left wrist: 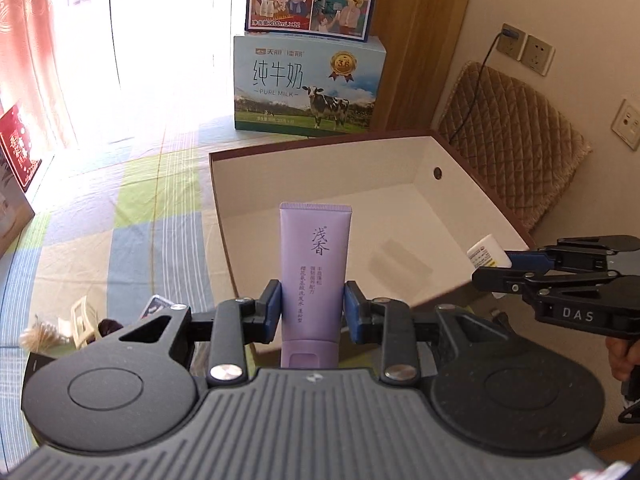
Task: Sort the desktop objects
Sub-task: 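Carry the pill bottle and lilac tube with both tools into the cardboard box, then lower and release the lilac tube with the left tool while the right tool releases the bottle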
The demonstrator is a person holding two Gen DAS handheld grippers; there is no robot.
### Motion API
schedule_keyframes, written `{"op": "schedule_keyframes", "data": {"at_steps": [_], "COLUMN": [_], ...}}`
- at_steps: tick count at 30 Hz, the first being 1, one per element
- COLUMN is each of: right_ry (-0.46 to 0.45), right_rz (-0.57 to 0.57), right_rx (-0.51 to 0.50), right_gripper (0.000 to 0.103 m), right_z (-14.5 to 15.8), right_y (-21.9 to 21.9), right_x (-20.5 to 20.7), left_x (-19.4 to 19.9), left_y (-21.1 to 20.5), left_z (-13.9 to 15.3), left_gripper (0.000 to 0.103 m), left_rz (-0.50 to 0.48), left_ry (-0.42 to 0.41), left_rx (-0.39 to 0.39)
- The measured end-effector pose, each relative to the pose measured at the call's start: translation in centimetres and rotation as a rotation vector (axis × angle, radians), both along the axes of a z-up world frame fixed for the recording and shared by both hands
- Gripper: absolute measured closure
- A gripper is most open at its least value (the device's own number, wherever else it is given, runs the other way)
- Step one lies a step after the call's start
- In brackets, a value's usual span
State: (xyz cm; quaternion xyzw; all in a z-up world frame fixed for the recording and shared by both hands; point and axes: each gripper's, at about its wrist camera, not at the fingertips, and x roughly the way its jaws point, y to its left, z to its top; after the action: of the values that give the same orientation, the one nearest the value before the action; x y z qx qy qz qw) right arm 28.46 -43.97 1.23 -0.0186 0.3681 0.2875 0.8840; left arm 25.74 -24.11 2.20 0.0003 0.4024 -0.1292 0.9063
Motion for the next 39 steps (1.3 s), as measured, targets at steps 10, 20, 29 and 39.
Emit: {"op": "schedule_keyframes", "data": {"at_steps": [10, 20, 29, 39], "right_ry": [0.11, 0.195, 0.238, 0.254], "right_rz": [0.018, 0.054, 0.074, 0.092], "right_rx": [0.023, -0.048, -0.085, -0.112], "right_gripper": [0.078, 0.078, 0.078, 0.078], "right_z": [-1.8, -5.1, -6.8, -7.6], "right_y": [1.1, 2.1, 2.2, 2.7], "right_x": [6.2, 9.0, 10.1, 10.9], "left_x": [6.3, 9.3, 10.3, 10.8], "left_y": [-2.4, -4.4, -5.7, -5.5], "left_z": [-3.1, -6.6, -9.3, -11.2], "left_gripper": [0.075, 0.075, 0.075, 0.074], "left_rz": [0.014, -0.005, -0.018, -0.005], "left_ry": [0.128, 0.228, 0.3, 0.365], "left_rx": [0.064, 0.148, 0.257, 0.273]}}
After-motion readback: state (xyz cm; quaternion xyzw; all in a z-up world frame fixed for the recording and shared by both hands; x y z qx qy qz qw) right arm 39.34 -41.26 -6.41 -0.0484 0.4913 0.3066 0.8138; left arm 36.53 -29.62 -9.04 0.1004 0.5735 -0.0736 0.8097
